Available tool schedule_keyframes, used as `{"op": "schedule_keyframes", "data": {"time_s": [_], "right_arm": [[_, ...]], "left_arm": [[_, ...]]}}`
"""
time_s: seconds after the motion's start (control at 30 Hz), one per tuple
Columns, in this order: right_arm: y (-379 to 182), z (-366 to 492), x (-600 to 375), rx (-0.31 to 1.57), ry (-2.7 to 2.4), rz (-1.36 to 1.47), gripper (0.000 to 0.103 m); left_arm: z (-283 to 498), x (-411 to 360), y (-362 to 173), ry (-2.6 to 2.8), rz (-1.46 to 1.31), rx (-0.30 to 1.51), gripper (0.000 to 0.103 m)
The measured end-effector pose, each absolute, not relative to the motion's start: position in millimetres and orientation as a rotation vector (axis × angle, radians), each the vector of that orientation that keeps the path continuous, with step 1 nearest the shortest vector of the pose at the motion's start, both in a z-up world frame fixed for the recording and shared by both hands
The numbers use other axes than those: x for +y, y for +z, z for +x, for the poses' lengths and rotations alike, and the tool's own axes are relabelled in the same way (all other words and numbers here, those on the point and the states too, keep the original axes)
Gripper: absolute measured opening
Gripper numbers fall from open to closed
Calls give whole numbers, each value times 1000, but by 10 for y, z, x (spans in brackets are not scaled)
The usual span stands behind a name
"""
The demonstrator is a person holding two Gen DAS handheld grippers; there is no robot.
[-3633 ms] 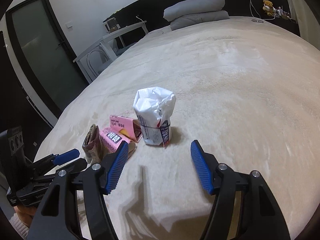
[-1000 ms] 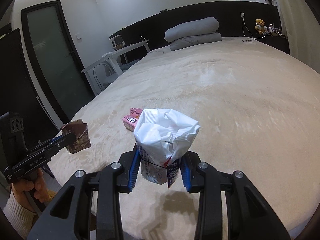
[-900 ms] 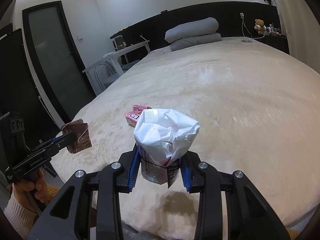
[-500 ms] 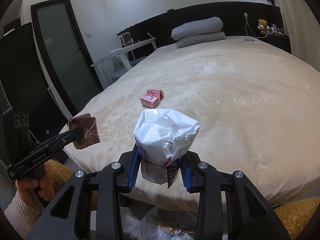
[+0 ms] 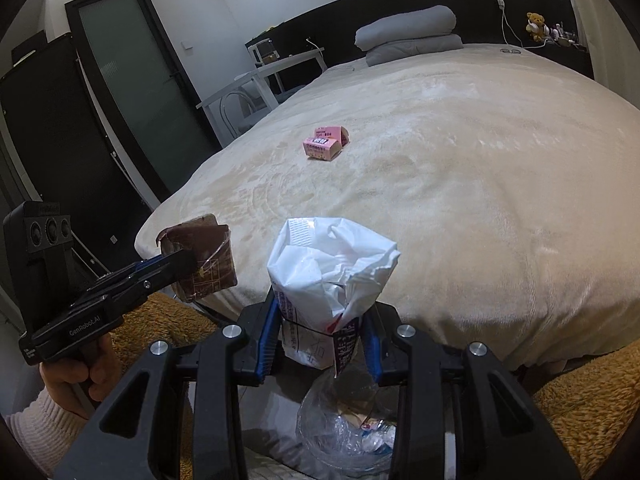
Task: Collect trash
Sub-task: 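Carry the carton with the right tool down to the bin while the left tool carries the chocolate bag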
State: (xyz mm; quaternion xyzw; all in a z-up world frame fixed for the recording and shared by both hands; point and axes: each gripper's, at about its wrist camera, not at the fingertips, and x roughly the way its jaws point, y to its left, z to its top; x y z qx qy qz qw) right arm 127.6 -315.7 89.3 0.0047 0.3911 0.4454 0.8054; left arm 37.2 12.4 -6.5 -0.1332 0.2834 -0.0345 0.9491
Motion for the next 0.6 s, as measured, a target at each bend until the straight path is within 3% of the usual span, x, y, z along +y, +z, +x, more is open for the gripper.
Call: {"op": "schedule_keyframes", "data": {"time_s": [0.6], "right_arm": [[300,1310,-2972,1100,966,-57,36]], "left_arm": [[529,-27,-684,-114,-338,845,26]]}}
